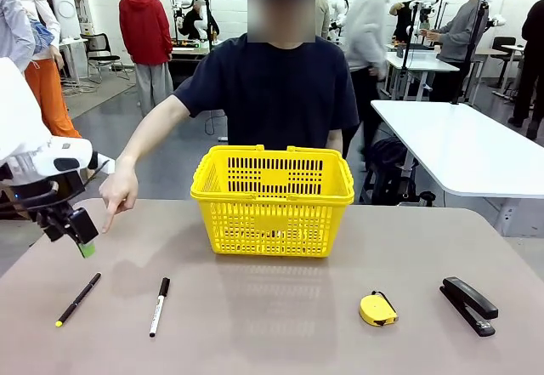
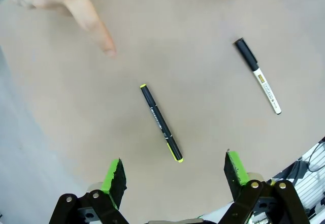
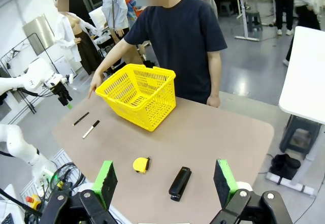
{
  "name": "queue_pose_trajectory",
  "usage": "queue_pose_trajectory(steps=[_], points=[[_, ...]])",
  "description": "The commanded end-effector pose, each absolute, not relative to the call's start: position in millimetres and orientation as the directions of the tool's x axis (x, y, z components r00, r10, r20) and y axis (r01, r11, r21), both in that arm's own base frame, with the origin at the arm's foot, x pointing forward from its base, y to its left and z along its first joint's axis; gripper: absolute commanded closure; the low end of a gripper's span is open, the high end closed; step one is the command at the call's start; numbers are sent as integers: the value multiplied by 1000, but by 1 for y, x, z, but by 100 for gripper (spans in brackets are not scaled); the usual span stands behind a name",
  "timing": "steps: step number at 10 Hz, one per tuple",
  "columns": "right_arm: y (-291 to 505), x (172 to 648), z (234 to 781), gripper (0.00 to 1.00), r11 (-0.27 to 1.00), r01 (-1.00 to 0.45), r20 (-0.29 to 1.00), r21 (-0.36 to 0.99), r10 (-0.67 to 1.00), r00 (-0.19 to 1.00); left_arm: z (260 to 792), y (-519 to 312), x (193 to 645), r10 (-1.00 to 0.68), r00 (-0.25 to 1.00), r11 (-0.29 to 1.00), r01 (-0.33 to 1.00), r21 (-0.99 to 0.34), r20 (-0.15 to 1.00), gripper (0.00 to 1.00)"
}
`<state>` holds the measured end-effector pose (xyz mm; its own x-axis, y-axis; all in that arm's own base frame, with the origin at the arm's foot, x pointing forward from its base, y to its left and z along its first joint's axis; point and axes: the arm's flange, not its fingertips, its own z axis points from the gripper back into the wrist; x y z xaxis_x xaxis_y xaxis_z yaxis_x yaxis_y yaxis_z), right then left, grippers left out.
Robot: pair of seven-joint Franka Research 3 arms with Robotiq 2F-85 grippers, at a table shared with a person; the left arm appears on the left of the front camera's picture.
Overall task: Place the items the person wants into the basket.
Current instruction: Pick up the item the person points to and place it in the Market Basket.
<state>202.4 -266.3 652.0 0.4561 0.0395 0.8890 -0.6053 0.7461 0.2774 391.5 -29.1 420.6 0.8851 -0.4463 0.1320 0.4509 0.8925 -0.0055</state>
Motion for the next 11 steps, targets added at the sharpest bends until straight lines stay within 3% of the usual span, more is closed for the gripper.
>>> queue_pose_trajectory(steps=[1, 11], points=[[-266, 204, 652, 0, 735, -622, 902, 269, 35, 431, 399, -31, 397, -406, 906, 914, 406, 23, 117, 0], [-266, 204, 652, 0, 735, -622, 902, 269, 35, 431, 315, -19, 401, -359, 933, 932, 358, 59, 12, 0]])
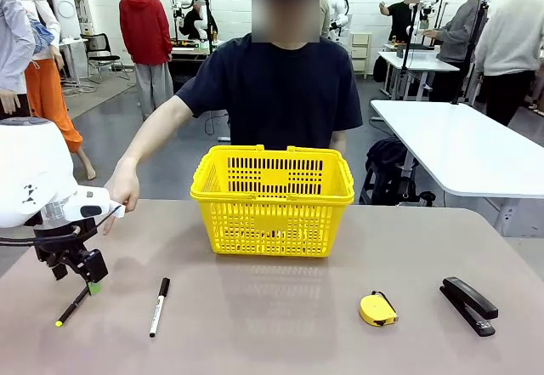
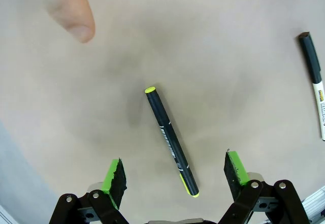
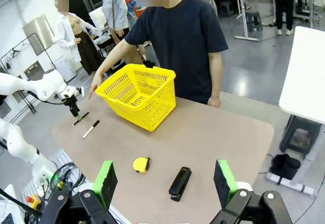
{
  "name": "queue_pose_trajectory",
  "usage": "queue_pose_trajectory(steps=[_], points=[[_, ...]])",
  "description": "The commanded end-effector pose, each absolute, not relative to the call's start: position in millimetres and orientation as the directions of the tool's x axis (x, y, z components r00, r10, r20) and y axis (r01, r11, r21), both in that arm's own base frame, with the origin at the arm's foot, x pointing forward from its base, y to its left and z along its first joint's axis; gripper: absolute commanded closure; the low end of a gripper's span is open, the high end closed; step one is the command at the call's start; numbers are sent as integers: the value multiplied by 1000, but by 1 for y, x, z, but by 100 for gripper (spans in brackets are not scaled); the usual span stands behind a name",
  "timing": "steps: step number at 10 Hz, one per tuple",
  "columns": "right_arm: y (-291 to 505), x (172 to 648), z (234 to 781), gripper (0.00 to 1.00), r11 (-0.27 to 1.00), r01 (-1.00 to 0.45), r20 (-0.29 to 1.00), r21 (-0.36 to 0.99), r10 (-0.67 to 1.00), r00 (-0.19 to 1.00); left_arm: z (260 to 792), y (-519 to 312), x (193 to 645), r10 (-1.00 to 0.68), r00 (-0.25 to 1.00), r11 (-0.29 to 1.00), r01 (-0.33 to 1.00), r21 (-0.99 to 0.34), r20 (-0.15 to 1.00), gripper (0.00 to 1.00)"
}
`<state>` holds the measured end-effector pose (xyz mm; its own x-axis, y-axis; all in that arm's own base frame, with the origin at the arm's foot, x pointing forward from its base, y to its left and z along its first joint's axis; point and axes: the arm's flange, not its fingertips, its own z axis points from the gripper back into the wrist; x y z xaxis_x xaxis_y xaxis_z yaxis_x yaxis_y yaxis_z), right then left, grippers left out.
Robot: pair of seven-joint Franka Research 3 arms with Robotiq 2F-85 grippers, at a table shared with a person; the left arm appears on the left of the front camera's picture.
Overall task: Place the items the person wants into the basket.
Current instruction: Pick up the item the person points to and place it in the Market Basket.
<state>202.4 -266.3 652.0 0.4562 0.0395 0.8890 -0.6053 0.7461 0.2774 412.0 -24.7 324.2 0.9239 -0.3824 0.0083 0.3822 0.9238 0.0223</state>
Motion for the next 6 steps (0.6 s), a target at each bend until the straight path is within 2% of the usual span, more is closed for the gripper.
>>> queue_pose_trajectory(steps=[1, 4, 5, 6], points=[[-266, 204, 652, 0, 735, -622, 902, 269, 35, 431, 311, -18, 401, -360, 933, 932, 359, 55, -3, 0], [-266, 204, 652, 0, 735, -622, 902, 269, 35, 431, 320, -15, 401, -345, 938, 939, 344, 20, 39, 0], [-266, 204, 652, 0, 735, -622, 902, 269, 35, 431, 313, -20, 413, -372, 928, 928, 373, 16, -11, 0], [-266, 204, 652, 0, 735, -622, 902, 269, 35, 431, 313, -20, 413, -372, 928, 928, 373, 16, -11, 0]])
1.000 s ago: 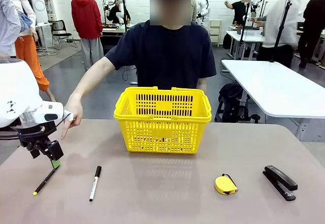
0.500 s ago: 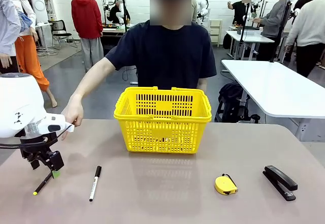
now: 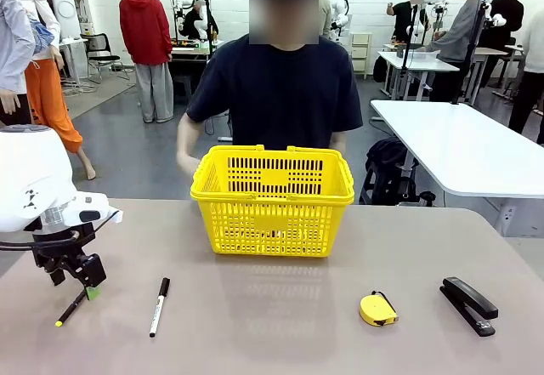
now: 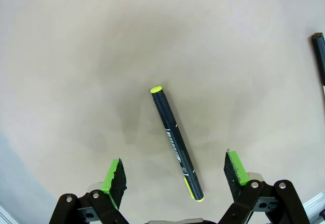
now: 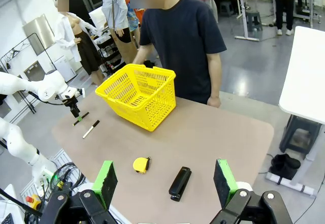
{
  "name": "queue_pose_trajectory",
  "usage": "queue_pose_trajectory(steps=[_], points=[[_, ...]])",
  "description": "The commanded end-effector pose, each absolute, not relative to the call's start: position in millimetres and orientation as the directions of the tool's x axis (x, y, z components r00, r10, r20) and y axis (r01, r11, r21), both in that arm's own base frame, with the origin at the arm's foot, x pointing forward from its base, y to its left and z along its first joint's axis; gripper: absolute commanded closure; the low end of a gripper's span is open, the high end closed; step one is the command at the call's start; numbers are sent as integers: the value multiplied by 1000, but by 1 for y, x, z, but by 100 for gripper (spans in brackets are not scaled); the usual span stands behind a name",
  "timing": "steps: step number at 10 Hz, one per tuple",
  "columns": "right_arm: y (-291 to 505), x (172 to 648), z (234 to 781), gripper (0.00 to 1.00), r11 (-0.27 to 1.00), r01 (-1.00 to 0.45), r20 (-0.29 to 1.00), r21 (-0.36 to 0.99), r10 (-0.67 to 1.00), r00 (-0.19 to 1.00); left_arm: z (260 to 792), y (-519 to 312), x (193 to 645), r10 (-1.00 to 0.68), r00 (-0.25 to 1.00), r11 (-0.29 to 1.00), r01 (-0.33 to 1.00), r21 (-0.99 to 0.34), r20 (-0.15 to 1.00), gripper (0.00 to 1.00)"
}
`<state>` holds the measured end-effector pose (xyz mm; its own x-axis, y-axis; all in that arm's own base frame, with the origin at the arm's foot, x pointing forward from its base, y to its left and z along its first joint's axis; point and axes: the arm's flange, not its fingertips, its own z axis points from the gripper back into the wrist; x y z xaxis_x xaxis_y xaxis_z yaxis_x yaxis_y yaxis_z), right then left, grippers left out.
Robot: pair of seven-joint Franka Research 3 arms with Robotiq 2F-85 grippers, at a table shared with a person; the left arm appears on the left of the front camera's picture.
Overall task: Place the items the person wants into the basket.
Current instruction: Pick up the item the person points to and place it in the Market Basket.
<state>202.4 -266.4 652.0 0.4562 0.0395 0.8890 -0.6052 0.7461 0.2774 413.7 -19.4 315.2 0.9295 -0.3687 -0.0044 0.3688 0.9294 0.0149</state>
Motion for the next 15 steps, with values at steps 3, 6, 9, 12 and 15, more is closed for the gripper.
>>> queue_pose_trajectory(steps=[3, 6, 9, 12, 15], points=[[-266, 204, 652, 0, 735, -622, 902, 269, 35, 431, 314, -20, 414, -369, 929, 929, 369, 14, -7, 0], [-266, 204, 652, 0, 735, -622, 902, 269, 35, 431, 292, -28, 415, -322, 946, 946, 323, 31, -28, 0], [-266, 204, 652, 0, 735, -622, 902, 269, 35, 431, 286, -37, 412, -283, 959, 956, 281, 85, 17, 0], [-266, 204, 652, 0, 735, -622, 902, 269, 35, 431, 298, -36, 397, -241, 966, 966, 230, 121, 91, 0], [-266, 204, 652, 0, 735, -622, 902, 269, 35, 431, 305, -32, 393, -216, 972, 971, 204, 121, 95, 0]])
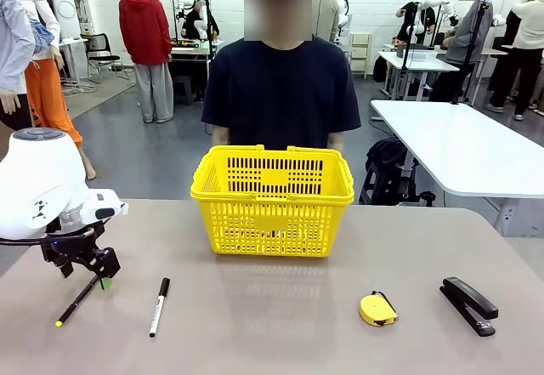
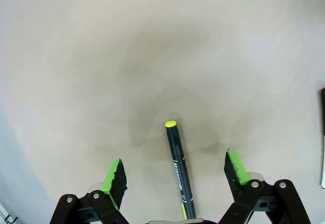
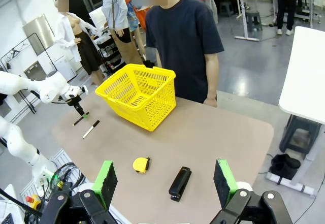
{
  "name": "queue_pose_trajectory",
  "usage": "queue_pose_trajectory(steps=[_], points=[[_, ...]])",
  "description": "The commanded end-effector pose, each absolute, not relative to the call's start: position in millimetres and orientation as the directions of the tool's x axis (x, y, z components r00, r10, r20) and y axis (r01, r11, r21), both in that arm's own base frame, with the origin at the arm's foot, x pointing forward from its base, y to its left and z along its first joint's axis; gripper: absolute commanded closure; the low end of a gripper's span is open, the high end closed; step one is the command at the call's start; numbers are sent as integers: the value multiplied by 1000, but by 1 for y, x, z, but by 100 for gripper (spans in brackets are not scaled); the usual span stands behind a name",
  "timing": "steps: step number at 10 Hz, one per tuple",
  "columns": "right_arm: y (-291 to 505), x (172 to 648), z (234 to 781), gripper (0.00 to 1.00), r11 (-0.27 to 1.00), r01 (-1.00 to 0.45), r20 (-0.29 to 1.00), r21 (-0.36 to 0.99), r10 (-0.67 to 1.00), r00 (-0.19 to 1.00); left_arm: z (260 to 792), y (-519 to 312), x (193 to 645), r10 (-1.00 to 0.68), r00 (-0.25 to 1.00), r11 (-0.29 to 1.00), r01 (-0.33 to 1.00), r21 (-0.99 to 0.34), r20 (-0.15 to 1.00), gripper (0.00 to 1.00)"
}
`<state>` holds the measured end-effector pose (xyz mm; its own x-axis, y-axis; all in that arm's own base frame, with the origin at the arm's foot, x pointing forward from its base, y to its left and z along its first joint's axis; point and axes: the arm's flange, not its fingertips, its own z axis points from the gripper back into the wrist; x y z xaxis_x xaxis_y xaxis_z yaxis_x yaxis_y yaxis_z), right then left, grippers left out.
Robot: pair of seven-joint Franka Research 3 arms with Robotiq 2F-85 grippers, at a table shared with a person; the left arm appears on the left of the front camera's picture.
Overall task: Place the items the person wants into the basket.
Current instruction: Pick up the item the person points to and place it in the Market Basket.
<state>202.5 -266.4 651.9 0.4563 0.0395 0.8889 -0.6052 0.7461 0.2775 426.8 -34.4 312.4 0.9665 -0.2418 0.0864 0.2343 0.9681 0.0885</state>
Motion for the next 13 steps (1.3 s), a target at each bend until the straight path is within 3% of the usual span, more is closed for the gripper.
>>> queue_pose_trajectory(steps=[1, 3, 5, 8, 10, 11, 12, 13], points=[[-266, 204, 652, 0, 735, -622, 902, 269, 35, 431, 304, -31, 394, -211, 974, 972, 200, 119, 88, 0], [-266, 204, 652, 0, 735, -622, 902, 269, 35, 431, 305, -31, 393, -192, 978, 978, 183, 105, 87, 0], [-266, 204, 652, 0, 735, -622, 902, 269, 35, 431, 304, -29, 396, -166, 985, 984, 163, 66, 42, 9], [-266, 204, 652, 0, 735, -622, 902, 269, 35, 431, 305, -25, 397, -171, 985, 985, 170, 40, 18, 100], [-266, 204, 652, 0, 735, -622, 902, 269, 35, 431, 306, -24, 396, -179, 984, 984, 179, 24, 4, 100], [-266, 204, 652, 0, 735, -622, 902, 269, 35, 431, 307, -24, 396, -182, 983, 983, 182, 21, 2, 94], [-266, 204, 652, 0, 735, -622, 902, 269, 35, 431, 307, -23, 395, -192, 981, 981, 192, 21, -2, 100], [-266, 204, 652, 0, 735, -622, 902, 269, 35, 431, 306, -22, 396, -199, 980, 980, 199, 17, -9, 100]])
